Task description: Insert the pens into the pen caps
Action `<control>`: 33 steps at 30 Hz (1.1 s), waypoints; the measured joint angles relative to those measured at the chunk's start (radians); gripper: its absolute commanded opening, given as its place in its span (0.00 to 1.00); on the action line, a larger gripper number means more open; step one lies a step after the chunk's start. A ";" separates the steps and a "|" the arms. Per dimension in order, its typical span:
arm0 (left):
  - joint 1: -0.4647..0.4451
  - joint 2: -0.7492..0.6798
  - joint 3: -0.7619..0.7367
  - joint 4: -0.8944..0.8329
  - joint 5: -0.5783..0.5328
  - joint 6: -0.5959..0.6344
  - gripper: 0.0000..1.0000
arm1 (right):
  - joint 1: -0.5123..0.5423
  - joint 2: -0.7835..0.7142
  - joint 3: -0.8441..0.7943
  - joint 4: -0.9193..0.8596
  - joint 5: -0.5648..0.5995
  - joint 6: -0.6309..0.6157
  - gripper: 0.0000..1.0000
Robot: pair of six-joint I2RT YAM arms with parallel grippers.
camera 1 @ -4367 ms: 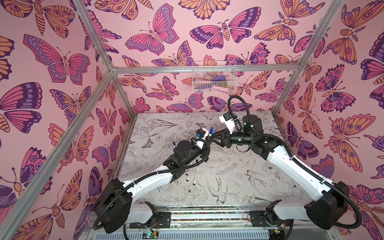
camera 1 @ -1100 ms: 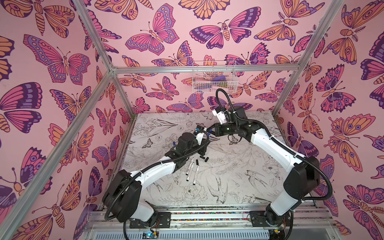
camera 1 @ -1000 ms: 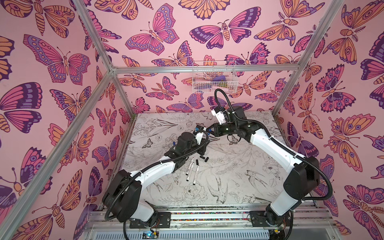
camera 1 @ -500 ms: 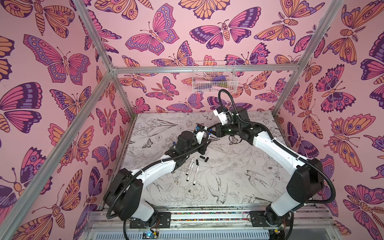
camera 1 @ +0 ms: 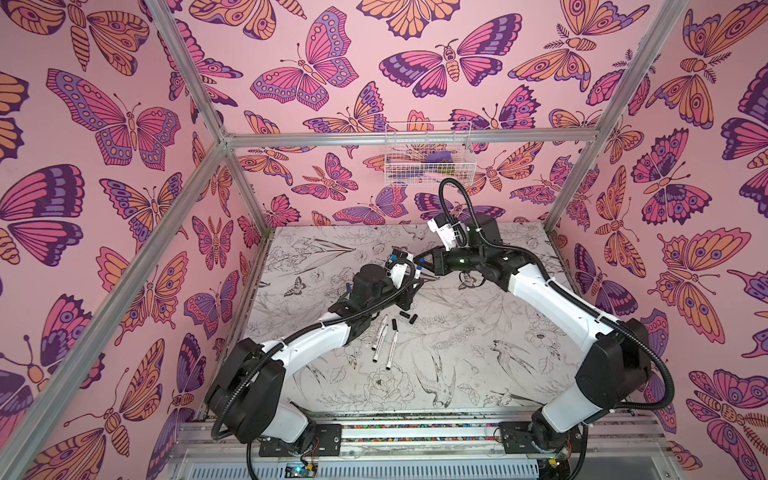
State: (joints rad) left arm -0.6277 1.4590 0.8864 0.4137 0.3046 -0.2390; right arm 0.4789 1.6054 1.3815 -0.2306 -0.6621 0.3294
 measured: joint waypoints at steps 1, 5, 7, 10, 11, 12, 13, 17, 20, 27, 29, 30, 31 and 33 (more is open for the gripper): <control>-0.004 0.000 -0.001 0.006 0.006 -0.008 0.00 | -0.011 -0.007 -0.016 0.020 -0.024 0.019 0.00; -0.048 0.000 -0.029 0.030 -0.018 -0.029 0.00 | -0.055 -0.031 -0.081 0.051 -0.119 0.093 0.01; -0.073 0.000 -0.045 0.033 -0.052 -0.035 0.00 | -0.061 -0.032 -0.098 0.039 -0.141 0.108 0.02; -0.102 0.000 -0.073 0.045 -0.093 -0.056 0.00 | -0.066 -0.032 -0.113 0.020 -0.154 0.121 0.06; -0.109 0.000 -0.084 0.057 -0.103 -0.065 0.00 | -0.066 -0.031 -0.116 0.011 -0.157 0.125 0.10; -0.116 0.000 -0.094 0.067 -0.111 -0.075 0.00 | -0.066 -0.032 -0.119 0.005 -0.159 0.130 0.14; -0.121 0.000 -0.102 0.079 -0.118 -0.082 0.00 | -0.066 -0.032 -0.121 0.002 -0.159 0.136 0.19; -0.132 0.020 -0.119 0.172 -0.134 -0.107 0.00 | -0.059 -0.032 -0.124 -0.021 -0.174 0.182 0.39; -0.132 0.037 -0.127 0.262 -0.147 -0.127 0.00 | -0.055 -0.039 -0.129 -0.034 -0.169 0.213 0.57; -0.129 0.072 -0.203 0.394 -0.195 -0.190 0.00 | -0.107 -0.118 -0.175 0.023 -0.163 0.292 0.72; -0.116 0.072 -0.243 0.412 -0.218 -0.222 0.00 | -0.129 -0.154 -0.196 0.049 -0.149 0.308 0.71; -0.104 0.070 -0.262 0.418 -0.229 -0.240 0.00 | -0.137 -0.171 -0.204 0.058 -0.139 0.312 0.71; -0.086 0.061 -0.287 0.418 -0.244 -0.262 0.00 | -0.146 -0.188 -0.210 0.066 -0.126 0.315 0.71; -0.031 0.018 -0.331 0.376 -0.262 -0.315 0.00 | -0.159 -0.212 -0.213 0.070 -0.101 0.310 0.71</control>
State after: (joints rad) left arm -0.6586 1.4765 0.5556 0.7895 0.0425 -0.5537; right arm 0.3195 1.3937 1.1687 -0.1608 -0.7631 0.6392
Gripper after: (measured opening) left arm 0.152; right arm 0.709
